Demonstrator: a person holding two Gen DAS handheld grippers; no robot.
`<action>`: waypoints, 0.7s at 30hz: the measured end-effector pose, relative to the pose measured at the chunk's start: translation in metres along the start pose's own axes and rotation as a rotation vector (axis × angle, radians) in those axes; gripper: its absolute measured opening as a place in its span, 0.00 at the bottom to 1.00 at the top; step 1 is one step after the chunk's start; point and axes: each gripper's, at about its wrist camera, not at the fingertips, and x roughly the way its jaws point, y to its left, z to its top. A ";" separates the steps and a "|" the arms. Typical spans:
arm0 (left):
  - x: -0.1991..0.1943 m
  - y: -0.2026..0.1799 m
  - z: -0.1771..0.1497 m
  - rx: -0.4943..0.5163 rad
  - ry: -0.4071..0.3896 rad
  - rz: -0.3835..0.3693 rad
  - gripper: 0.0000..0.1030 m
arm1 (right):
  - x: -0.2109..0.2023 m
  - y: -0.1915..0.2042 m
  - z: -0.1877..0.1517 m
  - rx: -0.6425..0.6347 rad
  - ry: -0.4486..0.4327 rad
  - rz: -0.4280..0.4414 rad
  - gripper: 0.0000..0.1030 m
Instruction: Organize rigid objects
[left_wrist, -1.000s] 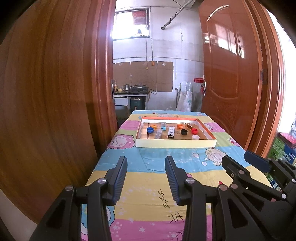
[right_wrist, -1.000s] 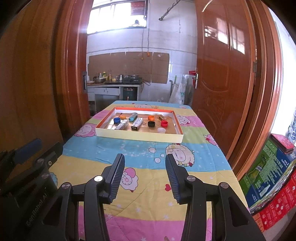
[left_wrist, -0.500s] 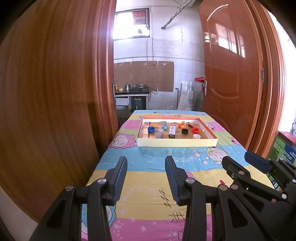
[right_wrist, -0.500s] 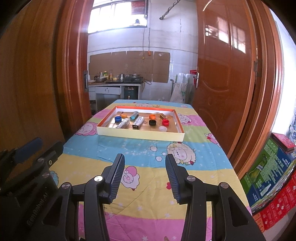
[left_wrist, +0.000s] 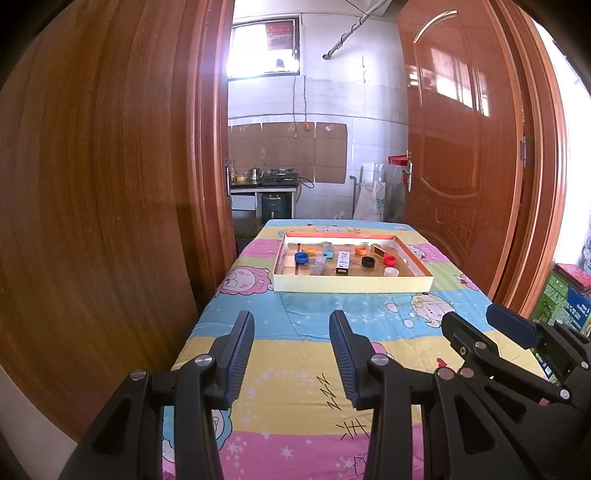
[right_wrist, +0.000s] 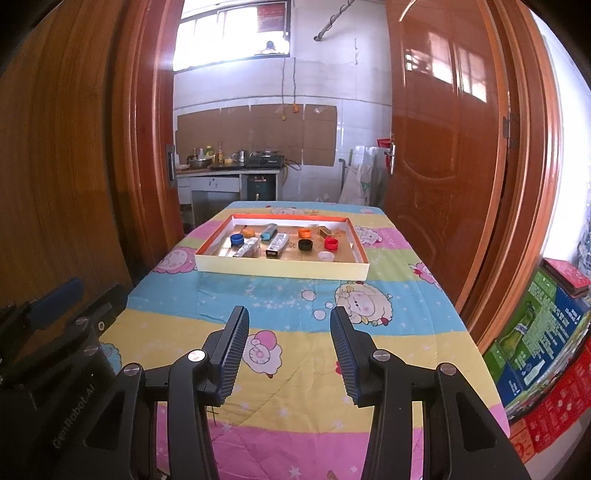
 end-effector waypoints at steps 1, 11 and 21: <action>0.000 0.001 0.000 -0.001 0.001 -0.001 0.41 | 0.000 0.000 0.000 0.000 0.000 0.000 0.46; -0.003 0.001 0.000 -0.010 -0.004 -0.007 0.41 | 0.000 0.001 -0.002 0.003 -0.003 0.001 0.46; -0.004 0.000 0.000 -0.008 -0.004 -0.007 0.41 | -0.002 0.003 -0.003 0.006 -0.003 0.006 0.46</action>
